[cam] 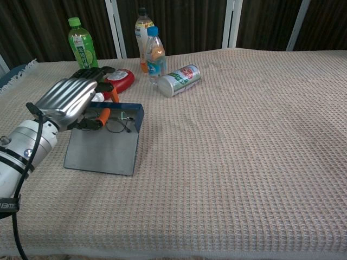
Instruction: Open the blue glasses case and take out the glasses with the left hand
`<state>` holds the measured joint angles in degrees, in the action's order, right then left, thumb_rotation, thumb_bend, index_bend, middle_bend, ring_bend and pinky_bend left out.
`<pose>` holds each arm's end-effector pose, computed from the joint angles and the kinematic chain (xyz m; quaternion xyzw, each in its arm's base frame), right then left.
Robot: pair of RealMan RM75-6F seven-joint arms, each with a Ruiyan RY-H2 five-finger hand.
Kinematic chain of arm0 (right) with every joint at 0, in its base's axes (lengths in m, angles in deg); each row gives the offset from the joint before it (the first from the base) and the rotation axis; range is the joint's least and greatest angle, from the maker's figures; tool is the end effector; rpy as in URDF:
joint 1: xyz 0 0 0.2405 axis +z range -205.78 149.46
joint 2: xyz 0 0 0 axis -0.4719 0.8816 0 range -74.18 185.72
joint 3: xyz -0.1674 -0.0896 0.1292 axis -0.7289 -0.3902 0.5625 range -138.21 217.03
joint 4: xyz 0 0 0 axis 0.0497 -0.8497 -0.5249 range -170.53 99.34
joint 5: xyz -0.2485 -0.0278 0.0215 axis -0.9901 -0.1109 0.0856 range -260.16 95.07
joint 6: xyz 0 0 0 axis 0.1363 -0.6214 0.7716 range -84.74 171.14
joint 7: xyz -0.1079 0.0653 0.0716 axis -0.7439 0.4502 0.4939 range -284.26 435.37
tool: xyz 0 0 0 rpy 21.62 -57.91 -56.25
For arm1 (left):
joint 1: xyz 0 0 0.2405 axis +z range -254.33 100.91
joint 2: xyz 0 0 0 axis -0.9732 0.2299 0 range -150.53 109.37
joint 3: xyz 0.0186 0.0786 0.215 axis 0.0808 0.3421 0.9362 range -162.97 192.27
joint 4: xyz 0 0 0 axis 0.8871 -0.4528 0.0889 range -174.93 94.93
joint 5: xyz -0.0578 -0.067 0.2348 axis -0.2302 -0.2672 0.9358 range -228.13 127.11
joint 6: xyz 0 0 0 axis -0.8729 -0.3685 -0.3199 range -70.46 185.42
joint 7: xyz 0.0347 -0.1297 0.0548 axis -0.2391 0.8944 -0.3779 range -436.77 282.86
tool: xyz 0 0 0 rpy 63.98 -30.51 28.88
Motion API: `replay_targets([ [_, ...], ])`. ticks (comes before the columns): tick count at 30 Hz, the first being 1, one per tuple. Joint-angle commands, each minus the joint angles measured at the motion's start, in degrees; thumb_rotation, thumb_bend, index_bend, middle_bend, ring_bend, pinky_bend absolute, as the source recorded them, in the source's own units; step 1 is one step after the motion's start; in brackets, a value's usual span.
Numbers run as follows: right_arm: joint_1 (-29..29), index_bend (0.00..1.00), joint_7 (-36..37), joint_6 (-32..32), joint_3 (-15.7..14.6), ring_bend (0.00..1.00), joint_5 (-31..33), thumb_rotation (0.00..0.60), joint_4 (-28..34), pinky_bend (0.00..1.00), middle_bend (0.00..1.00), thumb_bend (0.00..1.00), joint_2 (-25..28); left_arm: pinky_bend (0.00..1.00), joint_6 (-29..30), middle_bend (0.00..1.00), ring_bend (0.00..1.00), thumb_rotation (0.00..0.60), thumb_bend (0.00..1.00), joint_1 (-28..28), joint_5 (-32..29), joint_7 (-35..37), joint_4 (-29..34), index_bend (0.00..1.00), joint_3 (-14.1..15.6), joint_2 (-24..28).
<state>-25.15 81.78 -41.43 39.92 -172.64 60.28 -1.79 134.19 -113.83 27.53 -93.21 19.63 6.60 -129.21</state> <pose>-0.3031 -0.1628 0.1281 0.6061 -0.4136 0.3923 0.5547 -0.1460 0.3225 -0.0847 -0.6747 -0.2706 -0.4619 0.5082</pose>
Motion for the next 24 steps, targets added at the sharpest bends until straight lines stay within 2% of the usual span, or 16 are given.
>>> replay_targets([
  [1, 0.0, 0.00, 0.1, 0.0, 0.0, 0.00, 0.0, 0.600, 0.0, 0.00, 0.00, 0.18, 0.0, 0.00, 2.0, 0.05, 0.00, 0.600, 0.53, 0.3, 2.3, 2.4, -5.2, 0.61, -0.1, -2.7],
  [8, -0.1, 0.00, 0.3, -0.1, 0.0, 0.00, 0.0, 0.600, 0.0, 0.00, 0.00, 0.18, 0.1, 0.00, 1.3, 0.05, 0.00, 0.600, 0.53, 0.6, 3.3, 3.5, -8.8, 0.61, 0.2, -4.0],
  [21, -0.1, 0.00, 0.4, -0.2, 0.1, 0.00, 0.0, 0.600, 0.0, 0.00, 0.00, 0.18, 0.2, 0.00, -1.0, 0.05, 0.00, 0.600, 0.53, 1.0, 3.5, 3.6, -10.8, 0.60, 0.3, -4.6],
  [24, -0.2, 0.00, 0.6, -0.4, 0.1, 0.00, 0.0, 0.600, 0.0, 0.00, 0.00, 0.18, 0.3, 0.00, -1.0, 0.05, 0.00, 0.600, 0.53, 0.3, 3.3, 3.7, -11.8, 0.59, -1.1, -4.7],
])
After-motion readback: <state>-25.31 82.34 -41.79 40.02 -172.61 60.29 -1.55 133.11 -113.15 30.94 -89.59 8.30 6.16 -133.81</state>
